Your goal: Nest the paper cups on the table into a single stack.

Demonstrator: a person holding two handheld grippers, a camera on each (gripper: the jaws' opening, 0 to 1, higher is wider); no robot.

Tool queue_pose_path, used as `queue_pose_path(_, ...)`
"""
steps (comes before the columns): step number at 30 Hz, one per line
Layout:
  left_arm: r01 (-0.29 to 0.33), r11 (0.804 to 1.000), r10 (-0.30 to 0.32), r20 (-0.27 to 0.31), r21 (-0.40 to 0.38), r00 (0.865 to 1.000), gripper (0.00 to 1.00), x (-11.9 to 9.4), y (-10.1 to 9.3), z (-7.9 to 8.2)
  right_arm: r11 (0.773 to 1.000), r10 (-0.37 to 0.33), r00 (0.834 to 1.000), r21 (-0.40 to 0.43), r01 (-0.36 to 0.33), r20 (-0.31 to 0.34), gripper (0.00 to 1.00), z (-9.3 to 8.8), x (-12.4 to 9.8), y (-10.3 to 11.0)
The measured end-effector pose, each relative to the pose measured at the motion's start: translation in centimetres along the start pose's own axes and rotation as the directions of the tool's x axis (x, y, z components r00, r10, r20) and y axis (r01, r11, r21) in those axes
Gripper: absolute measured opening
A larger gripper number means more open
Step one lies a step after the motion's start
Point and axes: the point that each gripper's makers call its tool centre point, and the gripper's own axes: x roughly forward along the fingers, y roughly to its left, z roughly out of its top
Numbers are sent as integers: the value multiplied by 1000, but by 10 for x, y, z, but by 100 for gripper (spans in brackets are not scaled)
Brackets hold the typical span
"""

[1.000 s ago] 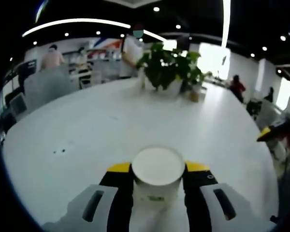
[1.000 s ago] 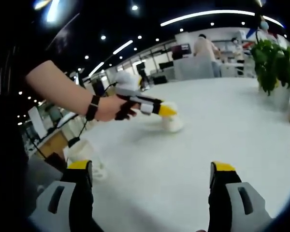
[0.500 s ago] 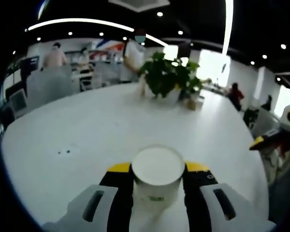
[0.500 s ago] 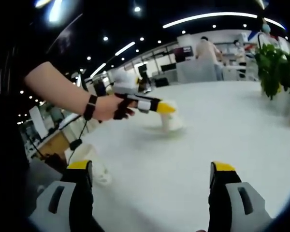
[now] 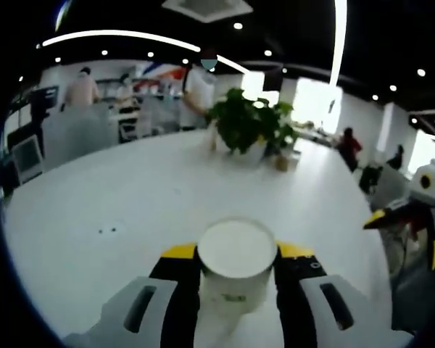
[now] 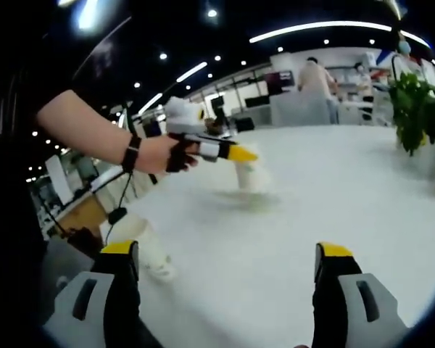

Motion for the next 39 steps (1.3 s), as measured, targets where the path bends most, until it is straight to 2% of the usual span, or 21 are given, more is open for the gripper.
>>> queue_pose_path(9, 37, 998, -36, 30, -41, 999, 37, -17, -8, 8, 1000, -4, 1000, -15, 4, 4, 99, 7, -1, 7)
queue_pose_path(22, 96, 994, -91, 79, -56, 993, 37, -45, -25, 23, 999, -10, 1000, -49, 11, 24, 99, 30, 4, 6)
queue_pose_path(35, 136, 989, -131, 94, -54, 987, 37, -77, -47, 26, 998, 5, 999, -65, -3, 33, 99, 39, 11, 25)
queue_pose_path(39, 140, 989, -132, 119, -55, 984, 37, -89, -51, 29, 997, 10, 999, -74, -8, 37, 98, 43, 11, 32)
